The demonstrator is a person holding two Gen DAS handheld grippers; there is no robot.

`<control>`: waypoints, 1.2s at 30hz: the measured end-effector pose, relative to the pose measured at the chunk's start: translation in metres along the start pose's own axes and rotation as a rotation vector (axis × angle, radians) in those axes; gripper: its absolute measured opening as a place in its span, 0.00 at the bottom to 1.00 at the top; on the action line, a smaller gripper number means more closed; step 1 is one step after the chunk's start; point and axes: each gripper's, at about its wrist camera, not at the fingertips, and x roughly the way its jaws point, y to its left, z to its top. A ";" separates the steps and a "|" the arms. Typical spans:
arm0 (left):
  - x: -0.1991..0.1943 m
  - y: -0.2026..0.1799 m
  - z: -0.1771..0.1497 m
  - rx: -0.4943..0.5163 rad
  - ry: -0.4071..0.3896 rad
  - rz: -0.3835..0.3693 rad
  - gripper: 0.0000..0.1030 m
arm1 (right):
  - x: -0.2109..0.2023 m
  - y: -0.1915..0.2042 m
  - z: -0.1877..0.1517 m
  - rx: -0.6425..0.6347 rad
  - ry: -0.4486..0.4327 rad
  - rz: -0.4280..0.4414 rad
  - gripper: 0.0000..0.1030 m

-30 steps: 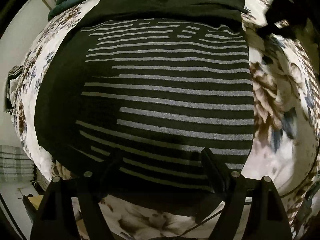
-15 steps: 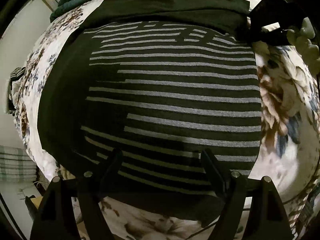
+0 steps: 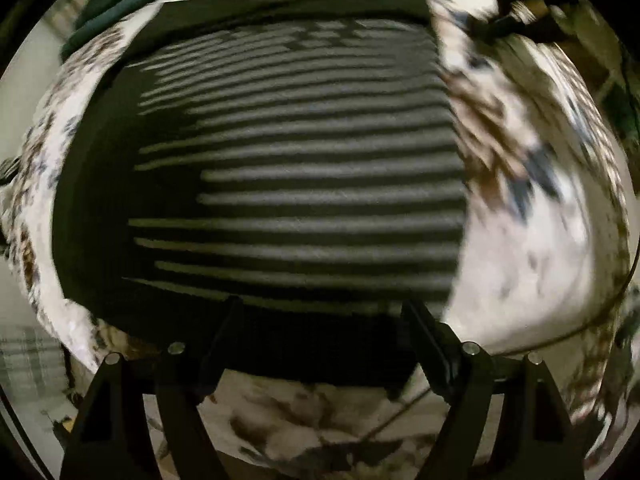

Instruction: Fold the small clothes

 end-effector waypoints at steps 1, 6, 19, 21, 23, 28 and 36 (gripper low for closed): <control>0.004 -0.008 -0.003 0.023 0.011 -0.015 0.77 | -0.001 -0.003 -0.004 0.016 0.013 0.019 0.44; 0.030 -0.036 -0.005 0.071 0.050 -0.019 0.77 | -0.017 -0.015 -0.026 0.033 0.063 0.114 0.61; 0.014 -0.034 0.014 0.036 -0.068 0.012 0.05 | -0.039 -0.027 0.089 0.151 -0.108 0.302 0.61; 0.002 -0.028 0.017 0.025 -0.094 0.015 0.05 | -0.031 -0.019 0.115 0.160 -0.119 0.295 0.61; -0.007 -0.025 0.019 0.014 -0.106 0.015 0.05 | -0.020 -0.015 0.139 0.177 -0.120 0.298 0.61; -0.030 -0.015 0.021 -0.010 -0.123 0.006 0.05 | 0.009 0.011 0.170 0.155 -0.074 0.230 0.08; -0.068 0.051 0.029 -0.112 -0.173 -0.056 0.04 | -0.032 0.061 0.170 0.105 -0.131 0.085 0.07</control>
